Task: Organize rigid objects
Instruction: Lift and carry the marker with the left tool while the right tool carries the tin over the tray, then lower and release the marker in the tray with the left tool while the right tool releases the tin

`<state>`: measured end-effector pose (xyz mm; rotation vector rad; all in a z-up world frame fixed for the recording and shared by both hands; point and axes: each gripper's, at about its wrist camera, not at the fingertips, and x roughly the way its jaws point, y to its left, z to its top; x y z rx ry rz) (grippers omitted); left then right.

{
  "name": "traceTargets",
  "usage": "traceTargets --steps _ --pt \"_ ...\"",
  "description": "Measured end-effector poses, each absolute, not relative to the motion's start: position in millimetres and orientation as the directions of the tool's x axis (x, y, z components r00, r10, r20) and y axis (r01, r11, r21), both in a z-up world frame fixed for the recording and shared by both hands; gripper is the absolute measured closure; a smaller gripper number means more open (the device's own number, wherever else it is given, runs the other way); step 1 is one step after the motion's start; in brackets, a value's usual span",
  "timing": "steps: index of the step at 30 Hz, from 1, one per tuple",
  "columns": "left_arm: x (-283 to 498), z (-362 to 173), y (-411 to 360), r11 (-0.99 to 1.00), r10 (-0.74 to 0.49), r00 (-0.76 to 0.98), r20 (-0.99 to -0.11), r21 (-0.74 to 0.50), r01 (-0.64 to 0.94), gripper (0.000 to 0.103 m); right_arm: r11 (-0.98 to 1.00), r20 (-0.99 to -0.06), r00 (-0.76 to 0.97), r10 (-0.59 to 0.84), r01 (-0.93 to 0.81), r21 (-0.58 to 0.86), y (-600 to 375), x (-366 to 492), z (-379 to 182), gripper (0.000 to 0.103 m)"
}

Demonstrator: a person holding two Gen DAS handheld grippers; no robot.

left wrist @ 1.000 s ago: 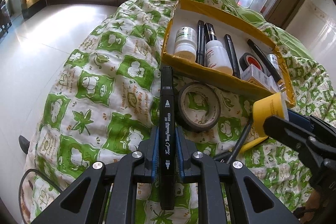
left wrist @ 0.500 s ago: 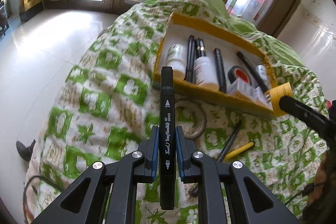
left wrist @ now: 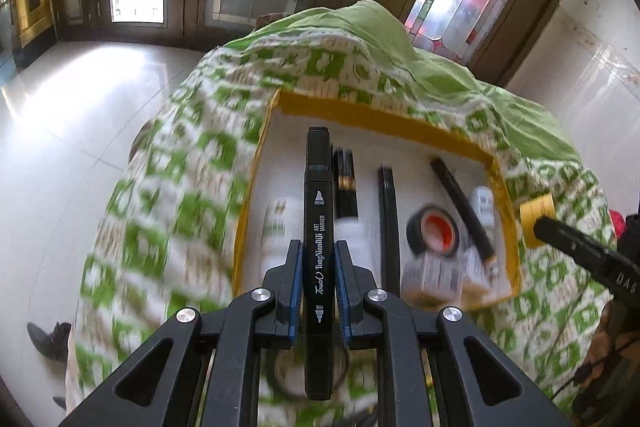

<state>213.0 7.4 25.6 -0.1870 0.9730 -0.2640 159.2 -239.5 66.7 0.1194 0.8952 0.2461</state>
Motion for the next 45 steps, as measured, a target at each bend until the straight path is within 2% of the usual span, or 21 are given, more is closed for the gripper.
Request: traceTargets --steps 8,12,32,35,37,38,40,42,45 --pt "262.2 11.4 3.4 0.951 -0.303 0.520 -0.798 -0.286 0.115 0.089 0.953 -0.775 0.556 0.300 -0.138 0.269 -246.2 187.6 52.5 0.064" --pt "276.1 5.3 0.5 0.949 -0.310 0.515 -0.799 -0.292 0.117 0.089 0.964 -0.788 0.556 0.265 -0.155 0.215 -232.6 208.3 45.5 0.064" --pt "286.6 -15.2 -4.5 0.964 -0.264 0.510 -0.819 -0.229 0.132 0.089 0.977 -0.821 0.534 0.203 -0.169 0.132 -198.3 263.6 -3.2 0.064" --pt "281.3 -14.1 -5.4 0.966 -0.259 0.510 -0.820 -0.224 0.130 0.080 0.978 -0.820 0.537 0.199 -0.166 0.129 -198.0 264.7 -7.8 0.063" --pt "273.1 -9.6 -6.5 0.971 -0.241 0.526 -0.815 -0.202 0.131 0.067 0.978 -0.813 0.548 0.196 -0.168 0.123 -198.3 260.0 -5.0 0.054" --pt "267.3 -6.4 -7.2 0.971 -0.239 0.534 -0.811 -0.198 0.133 0.064 0.979 -0.807 0.558 0.193 -0.168 0.118 -198.7 256.1 -1.2 0.051" --pt "252.9 1.2 -8.0 0.974 -0.225 0.550 -0.804 -0.184 0.131 0.047 0.978 -0.791 0.578 0.198 -0.171 0.120 -200.4 245.4 8.0 0.051" --pt "236.7 8.8 -8.6 0.979 -0.203 0.570 -0.796 -0.161 0.125 0.038 0.979 -0.780 0.595 0.194 -0.165 0.117 -201.2 232.5 17.4 0.046" --pt "209.9 19.9 -9.9 0.984 -0.175 0.588 -0.790 -0.125 0.125 0.035 0.985 -0.765 0.621 0.170 -0.123 0.119 -206.0 201.3 31.6 0.035"
